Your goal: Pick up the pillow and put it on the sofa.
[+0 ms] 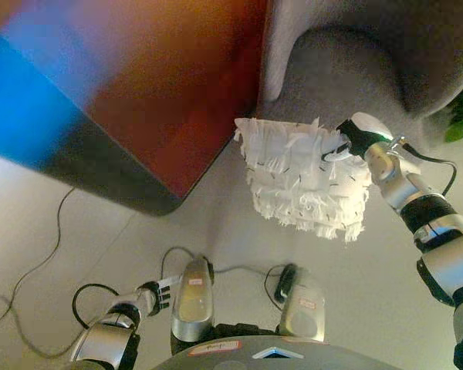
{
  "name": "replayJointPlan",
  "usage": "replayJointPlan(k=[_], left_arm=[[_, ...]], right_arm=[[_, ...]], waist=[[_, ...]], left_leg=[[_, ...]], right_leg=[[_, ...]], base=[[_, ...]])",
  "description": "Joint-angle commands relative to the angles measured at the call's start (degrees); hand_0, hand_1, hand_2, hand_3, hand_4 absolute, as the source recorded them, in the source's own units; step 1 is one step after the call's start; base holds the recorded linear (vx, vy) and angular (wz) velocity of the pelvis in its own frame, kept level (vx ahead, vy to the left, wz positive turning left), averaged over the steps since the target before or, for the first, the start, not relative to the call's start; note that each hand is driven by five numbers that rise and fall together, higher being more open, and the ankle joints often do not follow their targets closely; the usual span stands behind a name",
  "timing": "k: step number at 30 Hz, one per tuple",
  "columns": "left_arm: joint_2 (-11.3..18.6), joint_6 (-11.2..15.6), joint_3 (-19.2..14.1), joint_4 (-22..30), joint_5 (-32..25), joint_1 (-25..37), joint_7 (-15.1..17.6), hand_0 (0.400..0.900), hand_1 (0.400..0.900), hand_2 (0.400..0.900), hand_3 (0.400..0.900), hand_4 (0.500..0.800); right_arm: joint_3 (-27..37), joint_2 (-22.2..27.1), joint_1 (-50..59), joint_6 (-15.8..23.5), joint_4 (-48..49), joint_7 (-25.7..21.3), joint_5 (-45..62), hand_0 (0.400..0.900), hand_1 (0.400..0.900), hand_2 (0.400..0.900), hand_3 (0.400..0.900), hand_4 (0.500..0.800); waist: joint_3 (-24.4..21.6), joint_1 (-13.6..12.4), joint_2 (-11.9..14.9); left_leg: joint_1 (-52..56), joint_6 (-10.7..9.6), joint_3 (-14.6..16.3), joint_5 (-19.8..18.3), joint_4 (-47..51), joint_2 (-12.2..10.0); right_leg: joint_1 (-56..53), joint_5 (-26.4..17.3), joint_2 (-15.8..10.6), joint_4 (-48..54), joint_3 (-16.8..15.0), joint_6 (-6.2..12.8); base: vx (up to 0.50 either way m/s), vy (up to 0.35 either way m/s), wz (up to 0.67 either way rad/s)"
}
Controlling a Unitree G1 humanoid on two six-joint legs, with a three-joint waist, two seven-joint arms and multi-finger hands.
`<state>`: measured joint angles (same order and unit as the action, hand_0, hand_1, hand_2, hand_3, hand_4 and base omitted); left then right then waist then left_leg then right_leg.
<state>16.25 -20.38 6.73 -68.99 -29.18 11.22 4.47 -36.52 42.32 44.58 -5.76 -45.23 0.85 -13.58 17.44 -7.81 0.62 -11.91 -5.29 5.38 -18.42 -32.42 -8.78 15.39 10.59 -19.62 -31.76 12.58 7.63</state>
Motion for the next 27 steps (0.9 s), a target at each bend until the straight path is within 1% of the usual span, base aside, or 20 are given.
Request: replayJointPlan(k=[1,5,8,11,15,17,20,22,25,27], left_arm=[[3.49,-0.74,1.45,-3.16,2.88,-3.00,0.72,0.900,0.900,0.900,0.900,0.800],[3.54,-1.08,0.54,-3.09,2.19,-3.16,1.25,0.900,0.900,0.900,0.900,0.800],[3.65,-0.79,-0.30,-3.20,2.36,-3.36,1.53,0.900,0.900,0.900,0.900,0.800],[3.80,-0.39,-0.82,-3.22,2.68,-3.84,2.03,0.900,0.900,0.900,0.900,0.800],[4.11,-0.91,-0.78,-3.41,2.94,-4.67,2.59,0.900,0.900,0.900,0.900,0.800],[4.16,-1.08,-0.78,-3.94,3.10,-5.25,2.77,0.900,0.900,0.900,0.900,0.800],[4.00,-2.27,-0.82,-4.98,3.61,-5.89,3.61,0.900,0.900,0.900,0.900,0.800],[3.95,-3.08,-0.74,-5.93,4.42,-6.43,4.10,0.900,0.900,0.900,0.900,0.800],[3.97,-4.21,-0.85,-6.81,5.36,-7.03,4.88,0.900,0.900,0.900,0.900,0.800],[4.06,-5.13,-0.82,-6.97,5.93,-6.92,5.49,0.900,0.900,0.900,0.900,0.800]], right_arm=[[6.95,3.12,4.26,4.08,6.83,-2.68,-0.24,0.400,0.400,0.400,0.400,0.500],[7.75,4.95,3.70,5.09,9.77,-3.50,1.42,0.400,0.400,0.400,0.400,0.500],[8.33,6.36,4.93,6.22,10.92,-4.08,2.52,0.400,0.400,0.400,0.400,0.500],[8.30,7.67,7.00,5.35,11.09,-3.62,3.88,0.400,0.400,0.400,0.400,0.500],[7.09,9.35,10.86,3.44,7.97,-2.92,7.98,0.400,0.400,0.400,0.400,0.500],[6.66,9.79,12.97,3.77,4.67,-2.49,8.66,0.400,0.400,0.400,0.400,0.500],[5.48,10.35,16.37,3.86,-0.88,-1.32,10.05,0.400,0.400,0.400,0.400,0.500],[4.89,10.66,18.60,3.36,-5.05,-0.38,11.02,0.400,0.400,0.400,0.400,0.500],[4.13,10.77,20.76,2.45,-9.58,-0.28,11.02,0.400,0.400,0.400,0.400,0.500],[3.57,10.81,22.34,0.42,-11.24,-0.05,10.96,0.400,0.400,0.400,0.400,0.500]], waist=[[-9.15,-0.31,2.35],[-11.06,0.64,2.67],[-12.38,0.90,3.13],[-13.51,0.91,3.76],[-15.00,0.22,4.35],[-15.46,-0.38,4.44],[-16.19,-1.25,4.54],[-16.52,-2.05,4.70],[-16.48,-3.14,4.62],[-16.14,-3.75,4.39]], left_leg=[[4.55,1.91,-0.64,8.53,7.96,-0.19],[9.06,1.70,0.98,10.46,14.07,0.78],[11.49,1.91,1.46,11.66,18.27,2.16],[13.36,2.05,2.09,11.89,20.88,3.06],[15.16,2.04,2.08,12.67,24.83,3.19],[15.88,1.84,1.95,13.45,26.87,2.83],[16.52,1.39,1.79,14.72,29.49,2.08],[16.59,0.84,1.69,15.56,30.69,1.24],[16.12,0.10,0.96,16.59,31.52,0.00],[15.26,-0.57,0.34,17.23,31.58,-0.87]], right_leg=[[-8.63,-10.57,-3.73,13.28,-1.01,0.80],[-12.60,-13.78,-2.87,19.28,-0.59,1.47],[-13.50,-17.66,-2.94,21.87,-0.82,2.69],[-13.68,-20.41,-2.88,24.07,-0.73,3.71],[-14.16,-21.74,-1.69,27.37,-0.07,4.36],[-14.69,-21.45,-0.76,28.90,0.75,4.42],[-15.92,-20.24,0.82,30.88,1.69,4.32],[-16.99,-18.94,1.91,31.69,2.49,4.15],[-17.80,-17.06,3.05,32.18,3.25,3.97],[-17.71,-16.22,3.51,32.24,3.46,3.67]], base=[[0.13,0.073,-0.07],[0.07,0.072,-0.06],[0.07,0.037,-0.08],[0.14,-0.026,-0.05],[0.17,-0.081,0.01],[0.19,-0.109,0.03],[0.21,-0.114,0.10],[0.22,-0.142,0.20],[0.18,-0.137,0.22],[0.10,-0.122,0.20]])
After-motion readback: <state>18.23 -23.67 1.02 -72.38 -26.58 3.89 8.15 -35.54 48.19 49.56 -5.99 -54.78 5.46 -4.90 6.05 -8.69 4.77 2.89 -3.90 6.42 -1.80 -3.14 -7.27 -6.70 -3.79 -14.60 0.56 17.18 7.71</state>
